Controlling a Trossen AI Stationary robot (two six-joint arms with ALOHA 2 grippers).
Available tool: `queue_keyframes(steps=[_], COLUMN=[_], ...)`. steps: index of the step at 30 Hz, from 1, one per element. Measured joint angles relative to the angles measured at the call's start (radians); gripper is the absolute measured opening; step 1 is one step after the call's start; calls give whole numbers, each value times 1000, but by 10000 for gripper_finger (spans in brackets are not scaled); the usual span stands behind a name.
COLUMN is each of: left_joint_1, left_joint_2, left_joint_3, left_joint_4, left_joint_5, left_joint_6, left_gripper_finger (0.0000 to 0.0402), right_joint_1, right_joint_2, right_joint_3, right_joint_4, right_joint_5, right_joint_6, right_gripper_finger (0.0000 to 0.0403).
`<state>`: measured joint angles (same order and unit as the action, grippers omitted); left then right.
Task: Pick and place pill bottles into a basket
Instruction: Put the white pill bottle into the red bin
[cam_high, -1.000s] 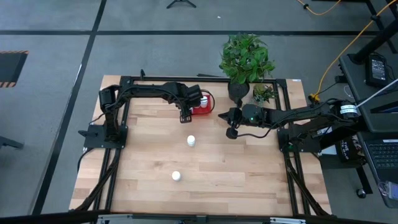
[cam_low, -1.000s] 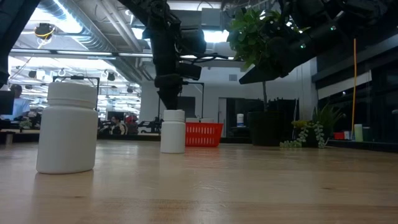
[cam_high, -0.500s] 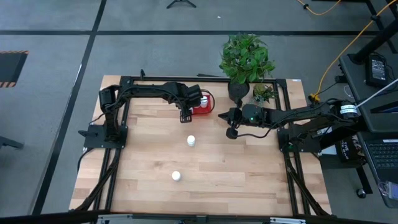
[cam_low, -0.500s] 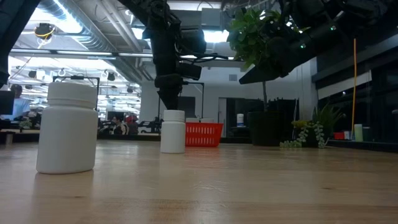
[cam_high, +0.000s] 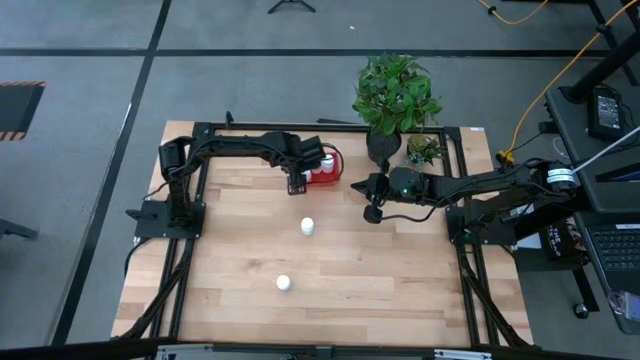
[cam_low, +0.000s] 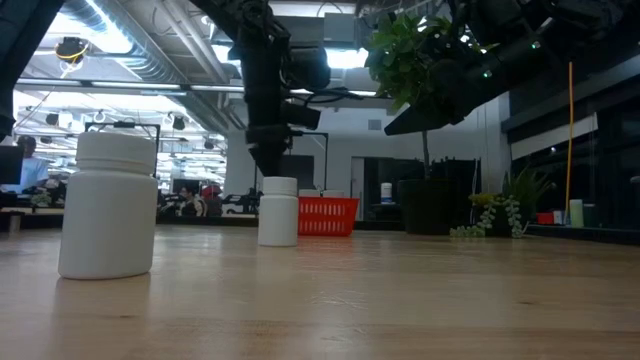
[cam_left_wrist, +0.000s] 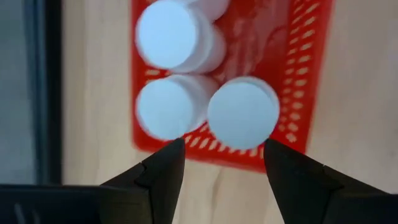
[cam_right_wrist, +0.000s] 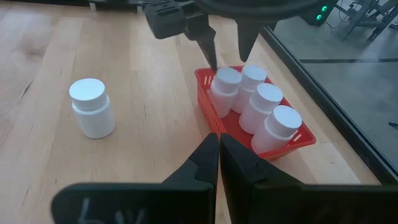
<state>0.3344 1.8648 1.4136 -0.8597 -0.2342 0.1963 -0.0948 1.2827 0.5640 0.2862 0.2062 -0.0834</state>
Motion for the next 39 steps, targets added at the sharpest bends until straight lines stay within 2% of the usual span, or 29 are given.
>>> queue_keyframes(steps=[6,14,20,25,30,39], left_joint_1=[-1,-6,-54,-115,-199,-362], left_joint_2=[-1,-3,-81,-214,-395,-678], left_joint_3=[34,151,162,78,-129,-448], left_joint_4=[-121,-269,-351,-300,-138,201], left_joint_5=[-10,5,-14,24,99,153], left_joint_6=[16,17,-5,-61,-124,-157], left_gripper_finger=[210,207,152,78,9,3], right_joint_1=[0,0,0,0,0,0], right_joint_2=[0,0,0,0,0,0], right_joint_3=[0,0,0,0,0,0], right_joint_4=[-1,0,-6,-34,-34,-5], right_joint_5=[0,0,0,0,-2,-80], right_joint_6=[0,-1,-5,-27,-29,-61], right_gripper_finger=[20,20,20,19,20,20])
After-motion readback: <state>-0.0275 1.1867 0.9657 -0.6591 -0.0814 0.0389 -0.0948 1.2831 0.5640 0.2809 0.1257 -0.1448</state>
